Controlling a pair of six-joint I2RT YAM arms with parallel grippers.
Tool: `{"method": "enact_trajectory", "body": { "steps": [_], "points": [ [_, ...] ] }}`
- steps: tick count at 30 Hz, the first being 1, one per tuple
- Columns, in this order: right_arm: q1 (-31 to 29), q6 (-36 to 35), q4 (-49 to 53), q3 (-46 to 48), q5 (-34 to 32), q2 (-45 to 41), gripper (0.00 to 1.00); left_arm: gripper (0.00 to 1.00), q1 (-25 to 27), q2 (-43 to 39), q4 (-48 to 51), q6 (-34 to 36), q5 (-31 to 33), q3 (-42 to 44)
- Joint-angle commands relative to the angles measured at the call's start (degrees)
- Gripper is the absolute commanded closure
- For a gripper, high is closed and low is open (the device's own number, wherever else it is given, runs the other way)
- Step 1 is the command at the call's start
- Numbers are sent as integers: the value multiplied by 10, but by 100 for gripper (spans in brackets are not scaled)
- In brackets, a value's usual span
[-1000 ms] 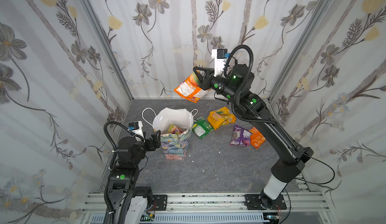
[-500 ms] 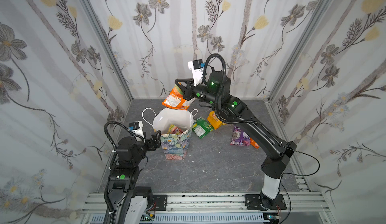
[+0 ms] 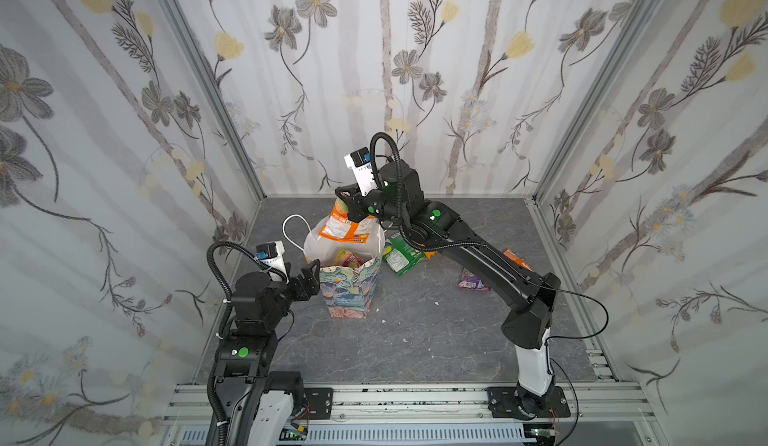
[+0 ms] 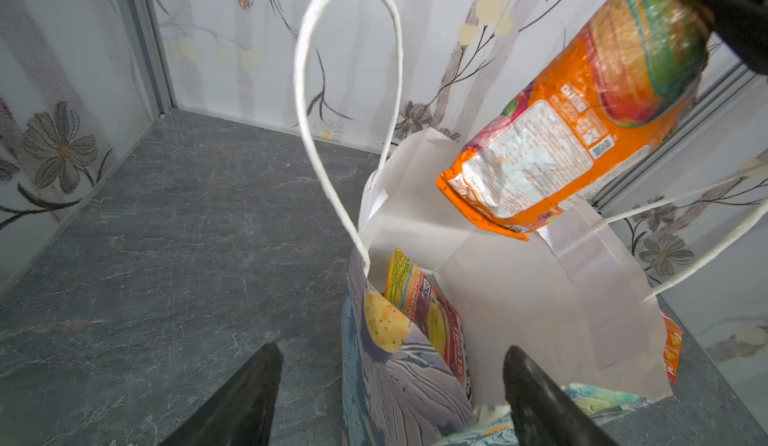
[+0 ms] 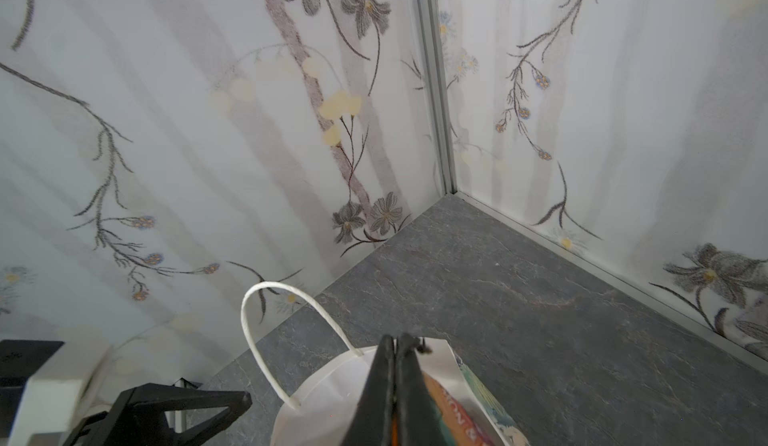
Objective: Place the snacks into the paper bag
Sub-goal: 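Carry the orange packet over the bag, lower it in, open the right gripper, then withdraw the right gripper up out of the bag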
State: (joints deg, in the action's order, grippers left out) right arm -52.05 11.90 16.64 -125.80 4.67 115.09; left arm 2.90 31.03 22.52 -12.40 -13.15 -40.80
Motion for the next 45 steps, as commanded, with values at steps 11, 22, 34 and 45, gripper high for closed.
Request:
{"method": "enact_trajectory", "body": {
  "steps": [11,22,34,45],
  "points": [
    [-37,-134,-9,-7,-204,40,100,17,0,2,-21,2,-2,2],
    [-63,-241,-44,-7,-343,65,100,17,0,3,-21,2,-1,1],
    [-76,-287,-60,-7,-381,97,100,17,0,2,-20,3,1,1],
    [-81,-257,-52,-7,-356,64,22,17,0,4,-20,3,1,1]
  ]
}}
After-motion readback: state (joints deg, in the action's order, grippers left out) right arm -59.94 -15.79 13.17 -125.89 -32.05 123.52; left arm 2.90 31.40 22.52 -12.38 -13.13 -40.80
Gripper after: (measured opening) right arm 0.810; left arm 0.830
